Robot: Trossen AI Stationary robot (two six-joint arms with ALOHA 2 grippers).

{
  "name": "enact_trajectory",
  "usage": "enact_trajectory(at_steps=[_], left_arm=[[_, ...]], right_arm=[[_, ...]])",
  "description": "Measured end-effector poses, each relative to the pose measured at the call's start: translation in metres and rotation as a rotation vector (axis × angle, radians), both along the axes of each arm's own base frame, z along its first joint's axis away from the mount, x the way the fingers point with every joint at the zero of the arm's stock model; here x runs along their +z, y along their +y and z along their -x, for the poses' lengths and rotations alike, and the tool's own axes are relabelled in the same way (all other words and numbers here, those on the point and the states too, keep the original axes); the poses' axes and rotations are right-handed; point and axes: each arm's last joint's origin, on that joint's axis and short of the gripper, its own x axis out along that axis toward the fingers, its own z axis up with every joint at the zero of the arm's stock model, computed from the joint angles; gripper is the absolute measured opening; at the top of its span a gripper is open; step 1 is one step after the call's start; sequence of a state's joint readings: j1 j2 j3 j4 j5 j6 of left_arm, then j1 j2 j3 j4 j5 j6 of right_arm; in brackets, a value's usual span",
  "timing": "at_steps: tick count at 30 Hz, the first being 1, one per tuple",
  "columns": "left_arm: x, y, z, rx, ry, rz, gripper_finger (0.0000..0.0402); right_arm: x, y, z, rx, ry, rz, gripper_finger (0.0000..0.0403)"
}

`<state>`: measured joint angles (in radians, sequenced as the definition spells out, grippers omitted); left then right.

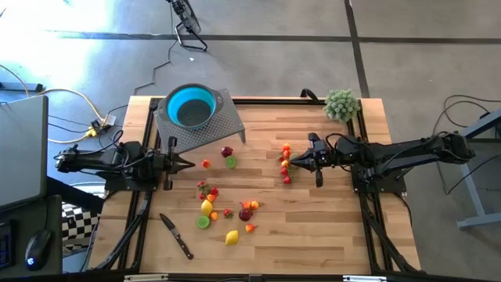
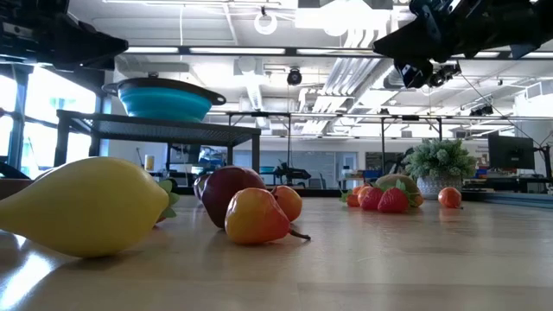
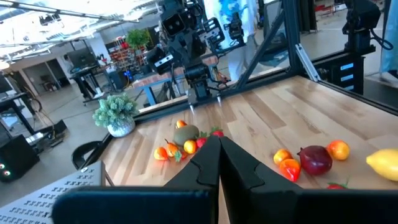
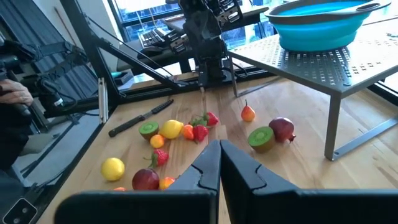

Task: Pick & Place Fruit
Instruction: Put the orange pear into the blue strainer bowl on the shelf

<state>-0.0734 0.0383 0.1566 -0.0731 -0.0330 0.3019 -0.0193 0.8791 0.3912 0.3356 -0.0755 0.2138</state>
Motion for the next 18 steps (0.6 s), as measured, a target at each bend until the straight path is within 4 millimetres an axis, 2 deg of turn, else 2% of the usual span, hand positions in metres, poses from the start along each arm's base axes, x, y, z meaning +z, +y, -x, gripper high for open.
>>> enact_trajectory(at_steps=[8,13,18], left_arm=[[0.000,0.000,0.000,0.001,0.003,0.000,0.0001],[0.000,0.000,0.000,0.001,0.005,0.000,0.0001],[0.000,0.000,0.000,0.002,0.005,0.000,0.0001]], right_arm=[[0.003,0.000,0.000,0.001,-0.034,0.012,0.0002],[0.009,-0.003,-0.001,-0.094,-0.095,0.073,0.0002],[0.012,-0.003,-0.001,-0.090,-0.123,0.111,0.0002]])
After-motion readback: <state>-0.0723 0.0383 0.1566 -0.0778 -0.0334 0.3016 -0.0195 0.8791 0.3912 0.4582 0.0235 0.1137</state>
